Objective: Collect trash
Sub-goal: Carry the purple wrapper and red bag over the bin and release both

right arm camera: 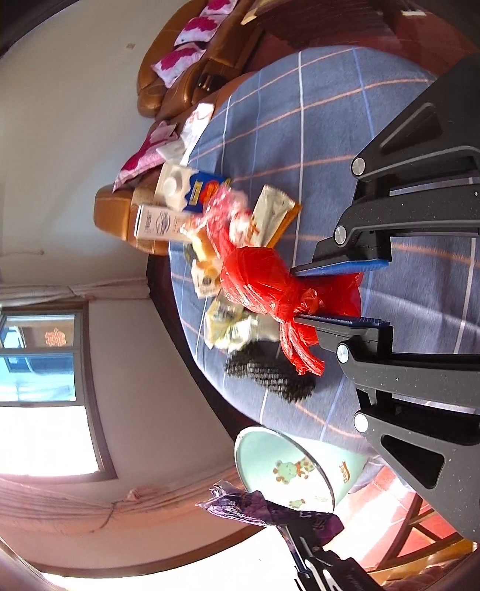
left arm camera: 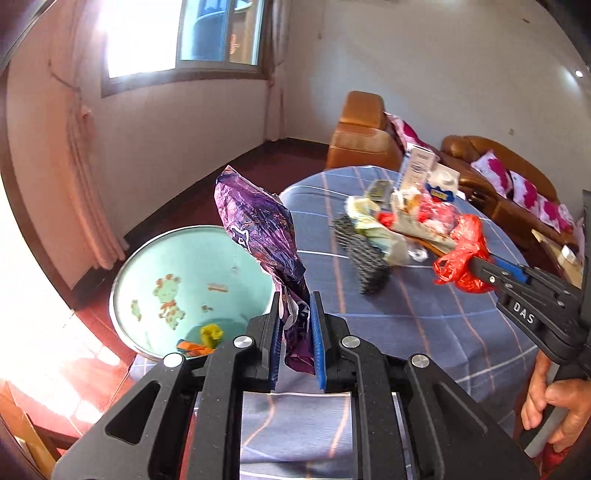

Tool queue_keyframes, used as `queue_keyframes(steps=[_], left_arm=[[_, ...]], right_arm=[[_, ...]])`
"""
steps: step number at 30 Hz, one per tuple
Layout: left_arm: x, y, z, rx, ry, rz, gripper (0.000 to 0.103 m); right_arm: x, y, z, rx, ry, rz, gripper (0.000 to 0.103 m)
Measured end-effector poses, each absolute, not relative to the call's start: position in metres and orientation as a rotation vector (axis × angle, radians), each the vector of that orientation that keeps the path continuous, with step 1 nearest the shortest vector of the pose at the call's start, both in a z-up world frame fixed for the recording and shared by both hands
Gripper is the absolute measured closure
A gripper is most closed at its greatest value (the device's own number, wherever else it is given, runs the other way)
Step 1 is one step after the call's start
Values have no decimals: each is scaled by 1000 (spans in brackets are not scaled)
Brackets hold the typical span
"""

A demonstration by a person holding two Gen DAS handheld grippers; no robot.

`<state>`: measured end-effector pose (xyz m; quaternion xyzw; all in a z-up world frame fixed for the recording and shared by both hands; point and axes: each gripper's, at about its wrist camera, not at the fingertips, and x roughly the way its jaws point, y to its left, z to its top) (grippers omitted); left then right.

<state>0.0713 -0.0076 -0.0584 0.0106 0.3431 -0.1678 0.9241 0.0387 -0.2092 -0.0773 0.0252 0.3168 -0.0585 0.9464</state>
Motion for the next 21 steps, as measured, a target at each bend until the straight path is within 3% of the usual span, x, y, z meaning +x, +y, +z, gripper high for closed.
queue_keyframes(steps=[21], left_arm=[[106,77,-70,-64,728,-148,89]], right_arm=[[99,-121,-83,-44,672,72,83]])
